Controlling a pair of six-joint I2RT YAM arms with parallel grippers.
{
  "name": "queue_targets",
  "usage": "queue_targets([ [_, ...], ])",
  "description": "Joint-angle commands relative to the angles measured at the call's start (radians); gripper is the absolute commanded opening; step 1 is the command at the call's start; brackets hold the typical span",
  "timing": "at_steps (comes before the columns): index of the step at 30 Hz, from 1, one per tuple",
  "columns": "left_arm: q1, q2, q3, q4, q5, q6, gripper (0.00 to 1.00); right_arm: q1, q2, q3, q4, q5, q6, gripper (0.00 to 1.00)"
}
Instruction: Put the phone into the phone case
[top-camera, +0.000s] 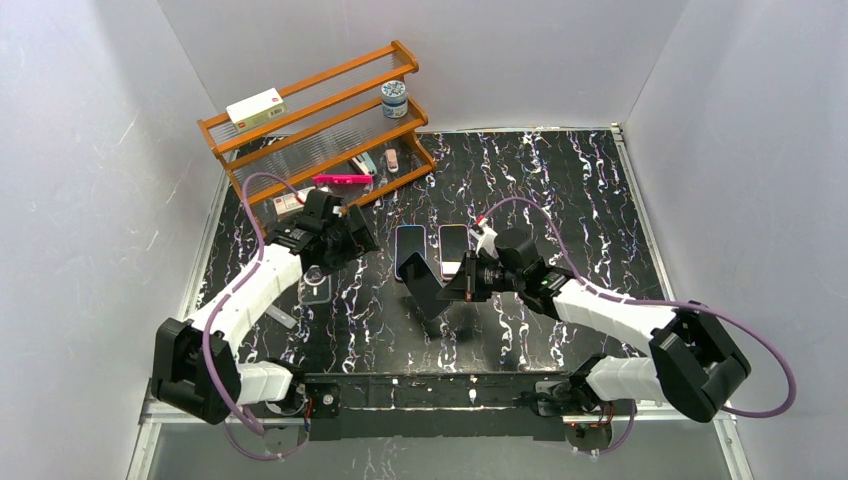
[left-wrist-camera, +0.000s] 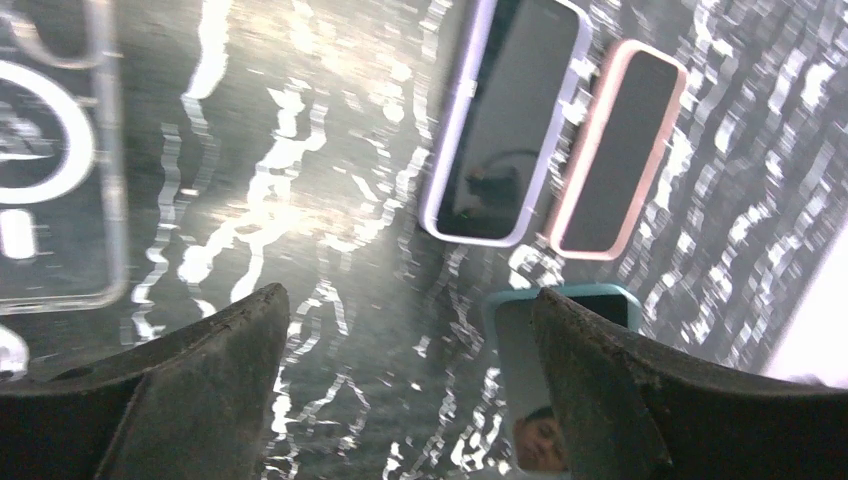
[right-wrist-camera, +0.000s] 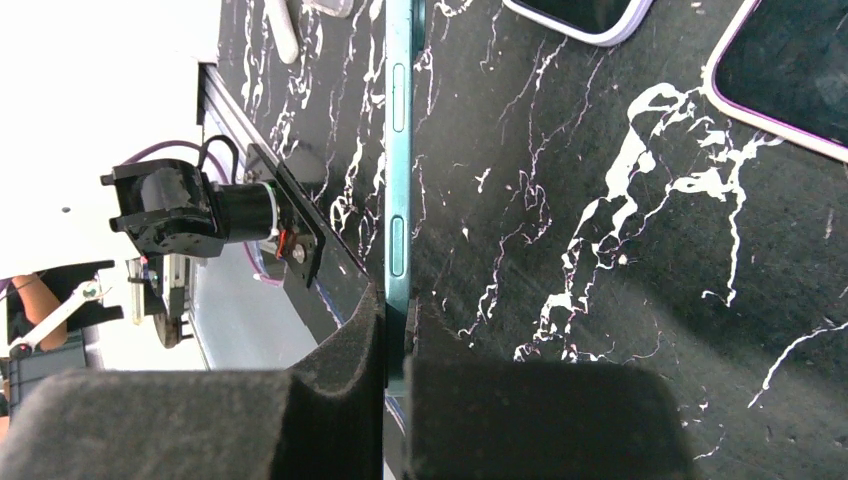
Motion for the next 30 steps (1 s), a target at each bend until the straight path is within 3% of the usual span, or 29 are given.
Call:
queue_targets([
  [1, 0.083, 0.034, 0.013, -0.115, -0.175, 0.039, 0.83, -0.001, -0.093, 0.014, 0.023, 0.022, -0.018, 0.01],
  [7, 0.126, 0.094, -0.032, -0.108, -0.324, 0.054, 0.77, -0.005, -0.169, 0.008, -0.007, 0.057, -0.018, 0.01],
  [17, 0.142, 0.168, -0.119, -0.045, -0.312, 0.054, 0.61, -0.009, -0.230, -0.007, -0.022, 0.093, -0.028, 0.01],
  [20, 0.142, 0.175, -0.127, -0.034, -0.285, 0.055, 0.52, -0.010, -0.239, -0.007, -0.029, 0.097, -0.029, 0.01],
  [30, 0.142, 0.179, -0.197, -0.001, -0.172, 0.046, 0.40, -0.013, -0.265, -0.023, -0.020, 0.106, -0.025, 0.01],
])
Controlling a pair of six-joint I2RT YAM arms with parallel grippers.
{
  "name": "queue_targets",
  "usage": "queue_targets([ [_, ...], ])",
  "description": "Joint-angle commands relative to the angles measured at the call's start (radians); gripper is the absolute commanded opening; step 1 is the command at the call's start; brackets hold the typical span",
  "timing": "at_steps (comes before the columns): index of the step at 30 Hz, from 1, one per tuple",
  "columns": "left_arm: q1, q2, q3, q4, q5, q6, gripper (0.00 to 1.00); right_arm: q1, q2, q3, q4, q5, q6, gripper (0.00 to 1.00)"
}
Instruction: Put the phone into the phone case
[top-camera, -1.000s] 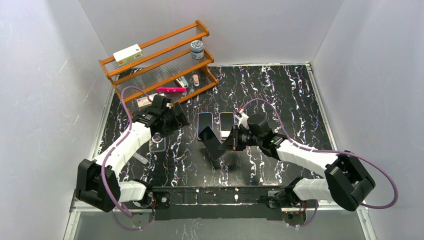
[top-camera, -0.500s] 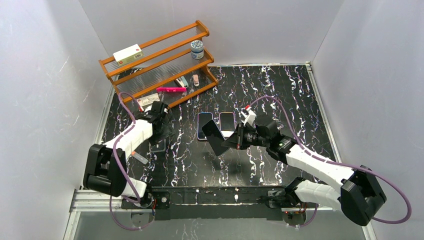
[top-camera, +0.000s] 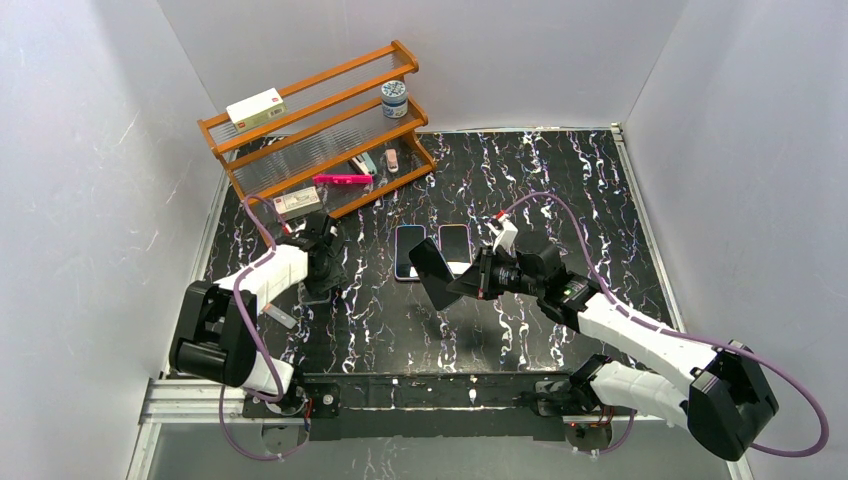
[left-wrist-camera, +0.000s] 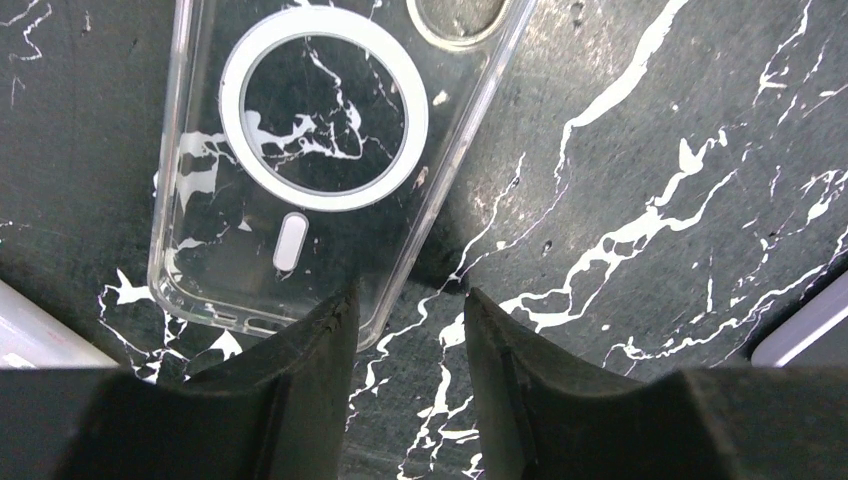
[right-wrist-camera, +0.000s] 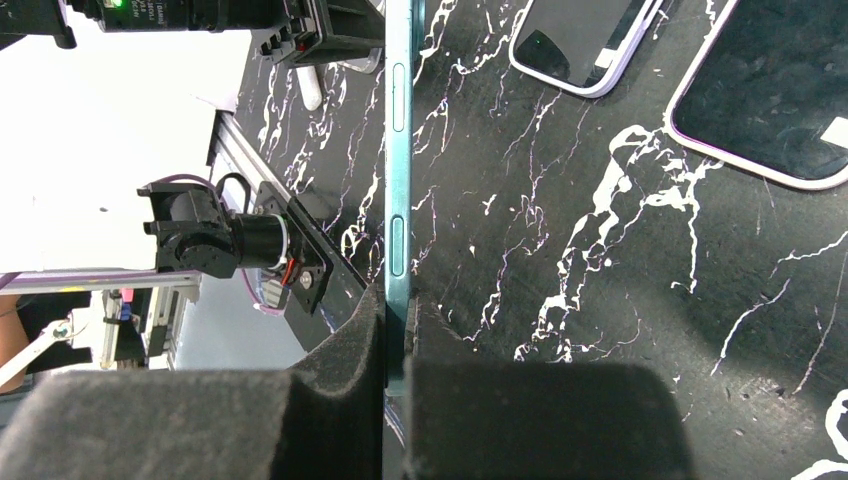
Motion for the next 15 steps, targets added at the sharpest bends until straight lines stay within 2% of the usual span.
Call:
queue_targets([
  [1, 0.006, -0.006, -0.036, 0.004, 0.066, -0.007, 0.37, -0.003, -0.032, -0.008, 0.076, 0.006, 0.000, 0.01],
  [5, 0.004, -0.047, -0.051, 0.001, 0.126, -0.019, 0.17, -0.003, -0.025, -0.009, 0.077, 0.005, 0.000, 0.01],
  [9, 0.000, -0.107, -0.077, 0.001, 0.190, -0.050, 0.02, -0.005, -0.019, -0.014, 0.102, -0.006, 0.004, 0.01],
  [10, -0.003, -0.116, -0.083, 0.000, 0.218, -0.056, 0.00, -0.005, -0.017, -0.014, 0.108, -0.007, 0.005, 0.01],
  [15, -0.043, -0.143, -0.104, 0.005, 0.289, -0.107, 0.00, -0.006, -0.011, -0.012, 0.109, -0.002, 0.006, 0.01],
])
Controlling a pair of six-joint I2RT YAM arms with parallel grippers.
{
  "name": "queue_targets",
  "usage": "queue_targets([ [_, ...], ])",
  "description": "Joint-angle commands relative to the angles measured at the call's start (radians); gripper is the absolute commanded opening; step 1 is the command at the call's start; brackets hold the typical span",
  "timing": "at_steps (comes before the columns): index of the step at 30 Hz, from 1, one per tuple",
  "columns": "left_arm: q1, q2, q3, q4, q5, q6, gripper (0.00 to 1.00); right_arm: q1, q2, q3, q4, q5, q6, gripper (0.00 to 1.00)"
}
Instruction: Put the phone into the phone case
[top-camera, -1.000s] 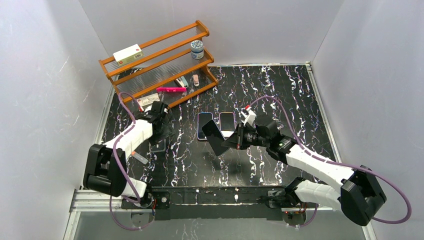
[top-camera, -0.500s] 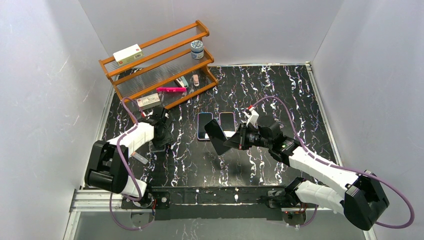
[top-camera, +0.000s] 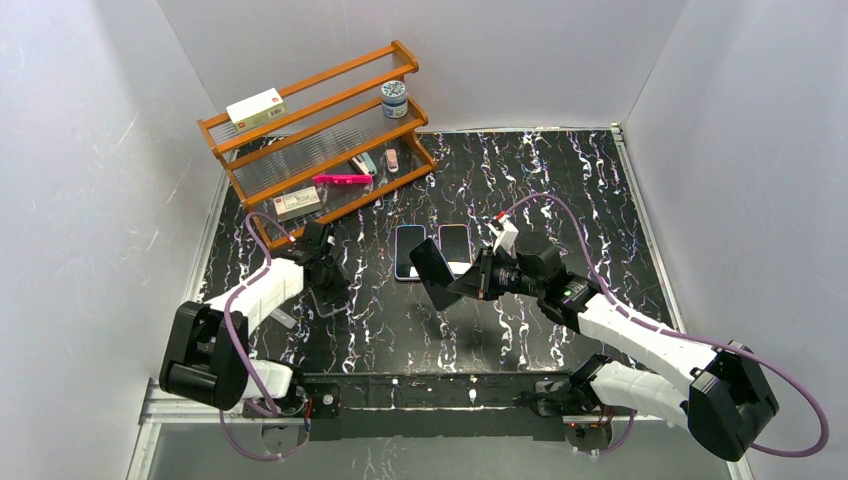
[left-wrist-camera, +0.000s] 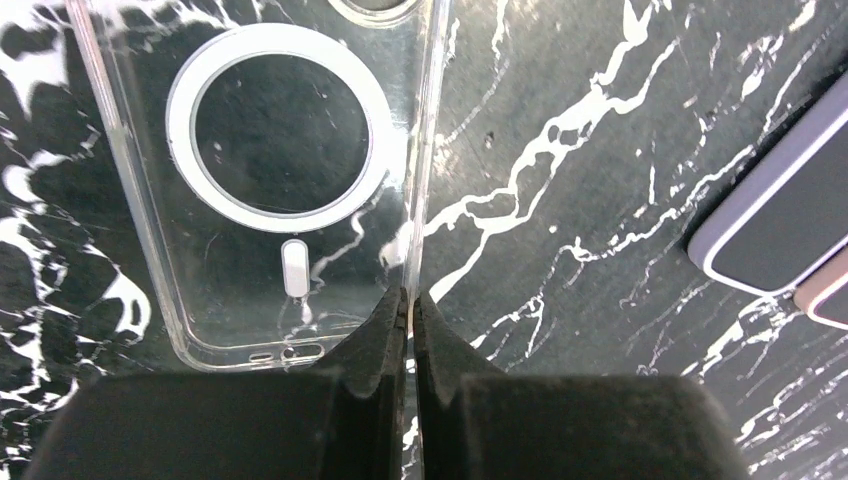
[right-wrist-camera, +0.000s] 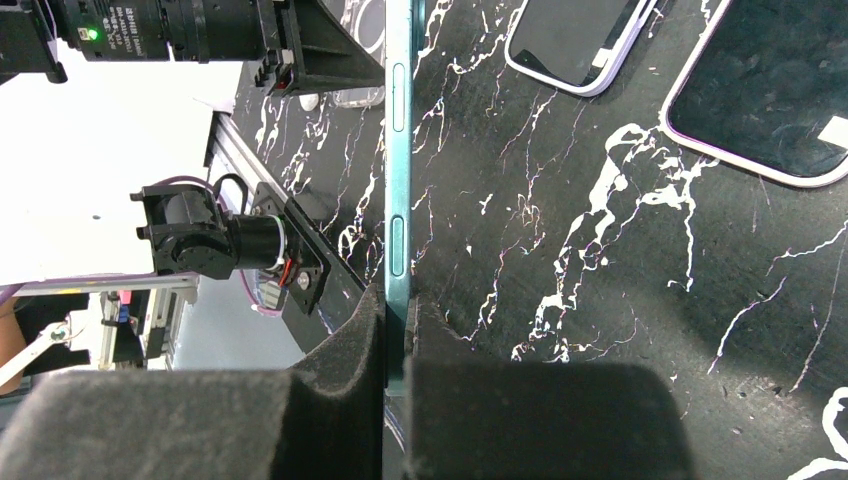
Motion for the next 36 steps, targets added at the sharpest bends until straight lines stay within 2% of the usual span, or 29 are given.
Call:
queue_targets([
  [1, -0.048, -0.045, -0.025, -0.003, 0.097, -0.076, 0.00, -0.005, -0.004, 0.000, 0.105, -0.008, 0.006, 0.01],
  [7, -0.192, -0.030, -0.038, 0.086, 0.131, -0.205, 0.00, -0.007, 0.006, 0.004, 0.110, -0.005, 0.015, 0.01],
  [13, -0.266, -0.011, -0.028, 0.139, 0.148, -0.269, 0.02, -0.006, 0.002, 0.005, 0.094, 0.008, 0.019, 0.01],
  [16, -0.268, -0.020, -0.009, 0.148, 0.149, -0.244, 0.19, -0.007, 0.001, 0.003, 0.093, 0.015, 0.032, 0.01],
  [20, -0.263, -0.025, 0.040, 0.117, 0.114, -0.190, 0.50, -0.006, 0.021, -0.005, 0.124, -0.003, 0.071, 0.01],
  [22, -0.248, -0.005, 0.090, 0.073, 0.092, -0.139, 0.56, -0.007, 0.043, -0.006, 0.152, -0.021, 0.096, 0.01],
  [25, -0.190, 0.015, 0.145, 0.031, 0.079, -0.056, 0.56, -0.006, 0.084, -0.011, 0.206, -0.042, 0.140, 0.01],
  [29, -0.045, -0.001, 0.126, 0.038, 0.124, -0.020, 0.54, -0.004, 0.145, -0.016, 0.279, -0.052, 0.187, 0.01],
  [32, 0.038, 0.004, 0.110, 0.030, 0.125, 0.002, 0.48, -0.004, 0.199, -0.005, 0.321, -0.063, 0.190, 0.01],
  [36, 0.091, 0.041, 0.073, 0.017, 0.098, 0.008, 0.42, 0.004, 0.269, 0.028, 0.370, -0.070, 0.201, 0.01],
])
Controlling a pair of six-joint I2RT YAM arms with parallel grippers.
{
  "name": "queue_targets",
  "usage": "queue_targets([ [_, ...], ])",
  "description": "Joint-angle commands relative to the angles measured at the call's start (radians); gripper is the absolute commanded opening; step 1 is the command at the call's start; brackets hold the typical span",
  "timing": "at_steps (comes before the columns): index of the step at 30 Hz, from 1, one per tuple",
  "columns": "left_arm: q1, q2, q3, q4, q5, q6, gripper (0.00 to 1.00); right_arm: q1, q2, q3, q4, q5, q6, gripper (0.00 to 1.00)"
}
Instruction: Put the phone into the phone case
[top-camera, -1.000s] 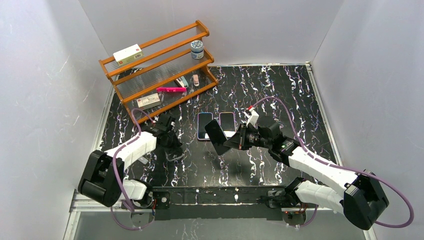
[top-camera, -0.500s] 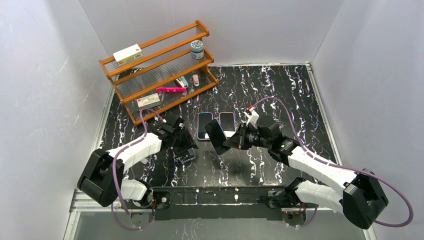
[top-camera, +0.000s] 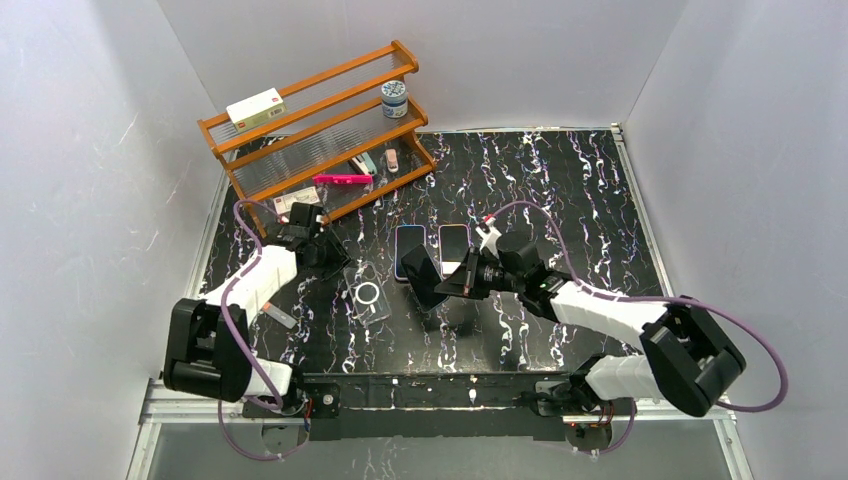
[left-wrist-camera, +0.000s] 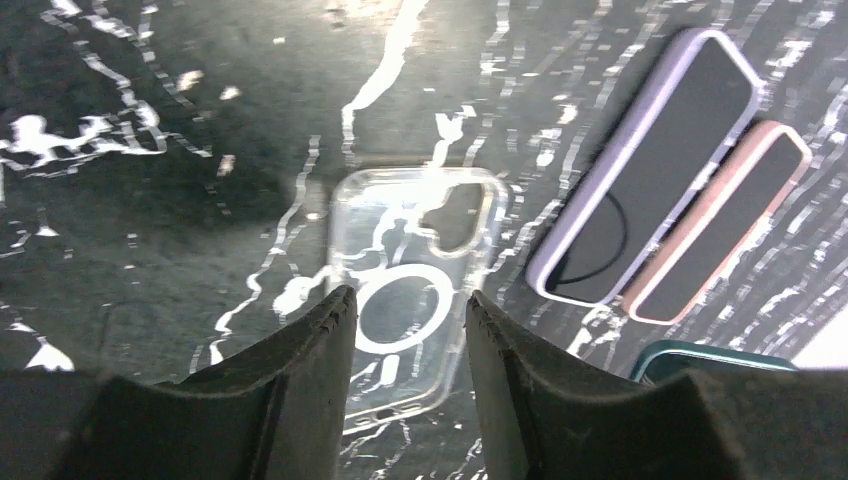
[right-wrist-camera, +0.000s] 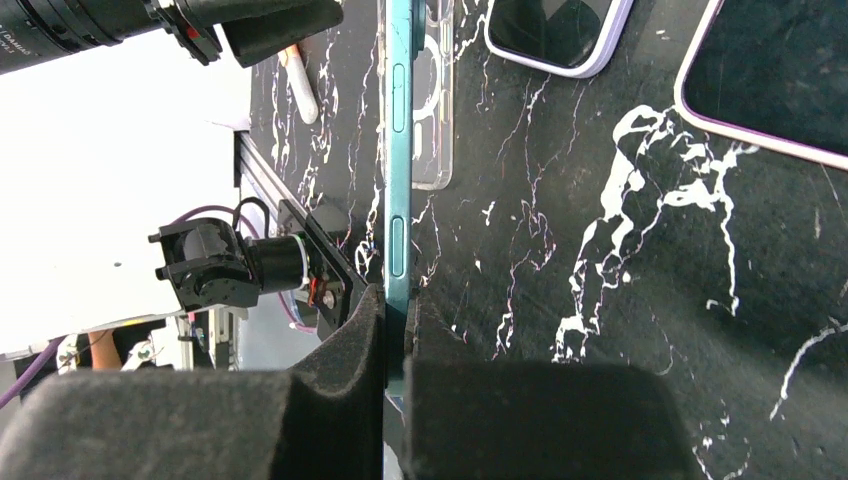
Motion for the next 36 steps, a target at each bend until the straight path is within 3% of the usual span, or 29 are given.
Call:
queue_targets([
  [1, 0.047, 0.035, -0.051, -0.066, -0.032, 0.038, 0.41, 0.008, 0.063, 0.058, 0.186, -0.030, 0.039, 0.01],
  [6, 0.079, 0.015, -0.096, -0.064, -0.138, 0.049, 0.42, 0.041, 0.173, 0.111, 0.242, -0.023, 0.061, 0.01],
  [13, 0.091, -0.033, -0.133, -0.040, -0.148, 0.060, 0.25, 0.096, 0.305, 0.196, 0.293, -0.002, 0.068, 0.01],
  [36, 0.097, -0.019, -0.268, 0.078, 0.122, 0.009, 0.19, 0.186, 0.636, 0.362, 0.319, 0.057, 0.130, 0.01],
])
